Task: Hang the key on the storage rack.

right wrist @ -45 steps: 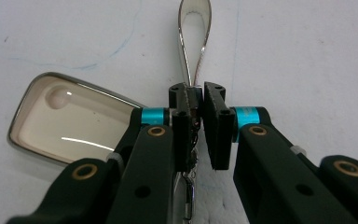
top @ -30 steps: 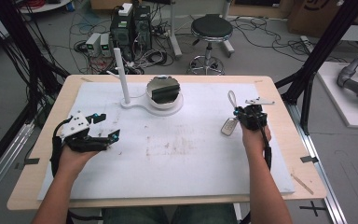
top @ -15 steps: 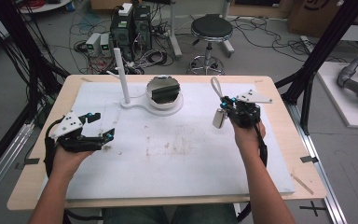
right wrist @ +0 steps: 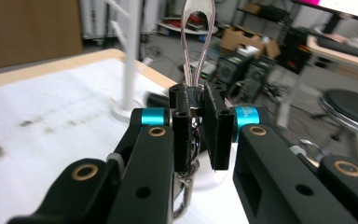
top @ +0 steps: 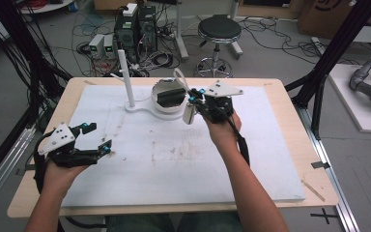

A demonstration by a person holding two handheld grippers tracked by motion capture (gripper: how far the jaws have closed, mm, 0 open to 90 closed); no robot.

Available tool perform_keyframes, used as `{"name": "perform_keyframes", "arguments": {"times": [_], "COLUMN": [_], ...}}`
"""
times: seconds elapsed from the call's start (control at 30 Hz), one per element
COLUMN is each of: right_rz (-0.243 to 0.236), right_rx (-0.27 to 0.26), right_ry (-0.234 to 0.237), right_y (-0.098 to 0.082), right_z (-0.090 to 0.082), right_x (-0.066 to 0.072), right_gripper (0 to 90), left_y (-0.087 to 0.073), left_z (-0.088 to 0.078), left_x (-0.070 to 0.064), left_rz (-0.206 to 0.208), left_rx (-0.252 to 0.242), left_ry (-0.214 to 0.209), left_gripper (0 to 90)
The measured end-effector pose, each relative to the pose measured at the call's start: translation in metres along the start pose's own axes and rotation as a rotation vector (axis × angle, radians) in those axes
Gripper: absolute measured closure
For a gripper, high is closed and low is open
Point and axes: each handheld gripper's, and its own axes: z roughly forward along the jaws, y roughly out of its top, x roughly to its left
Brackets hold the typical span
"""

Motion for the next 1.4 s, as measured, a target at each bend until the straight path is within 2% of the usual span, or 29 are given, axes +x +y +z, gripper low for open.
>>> {"name": "perform_keyframes", "arguments": {"times": [0.1, 0.2, 0.4, 0.53, 0.7, 0.9, 1.0, 1.2, 1.3, 1.4], "right_rz": [-0.022, -0.049, -0.088, -0.106, -0.136, -0.154, -0.160, -0.187, -0.181, -0.194], "right_rx": [0.000, -0.008, -0.007, -0.002, 0.014, 0.013, 0.034, 0.065, 0.090, 0.099], "right_ry": [0.044, 0.066, 0.110, 0.129, 0.127, 0.120, 0.122, 0.085, 0.073, 0.055], "right_y": [0.010, 0.021, 0.042, 0.049, 0.054, 0.060, 0.060, 0.056, 0.053, 0.051], "right_z": [0.013, 0.028, 0.057, 0.074, 0.096, 0.113, 0.121, 0.135, 0.139, 0.142], "right_x": [0.012, 0.024, 0.047, 0.060, 0.069, 0.077, 0.079, 0.083, 0.083, 0.082], "right_gripper": [83.4, 83.4, 83.4, 83.4, 83.3, 83.3, 83.4, 83.3, 83.3, 83.3], "left_y": [-0.003, -0.004, -0.006, -0.006, -0.007, -0.009, -0.009, -0.009, -0.009, -0.010], "left_z": [-0.007, -0.010, -0.008, -0.007, -0.008, -0.007, -0.006, -0.006, -0.006, -0.005], "left_x": [0.003, 0.006, 0.006, 0.007, 0.009, 0.011, 0.011, 0.011, 0.012, 0.012], "left_rz": [-0.005, -0.013, -0.013, -0.010, -0.017, -0.021, -0.021, -0.022, -0.023, -0.026], "left_rx": [0.005, 0.005, 0.004, 0.007, 0.003, 0.007, 0.010, 0.006, 0.007, 0.007], "left_ry": [0.018, 0.030, 0.027, 0.020, 0.030, 0.029, 0.024, 0.023, 0.024, 0.020], "left_gripper": [19.9, 19.9, 19.9, 19.9, 19.9, 19.9, 19.9, 19.9, 19.8, 19.9]}}
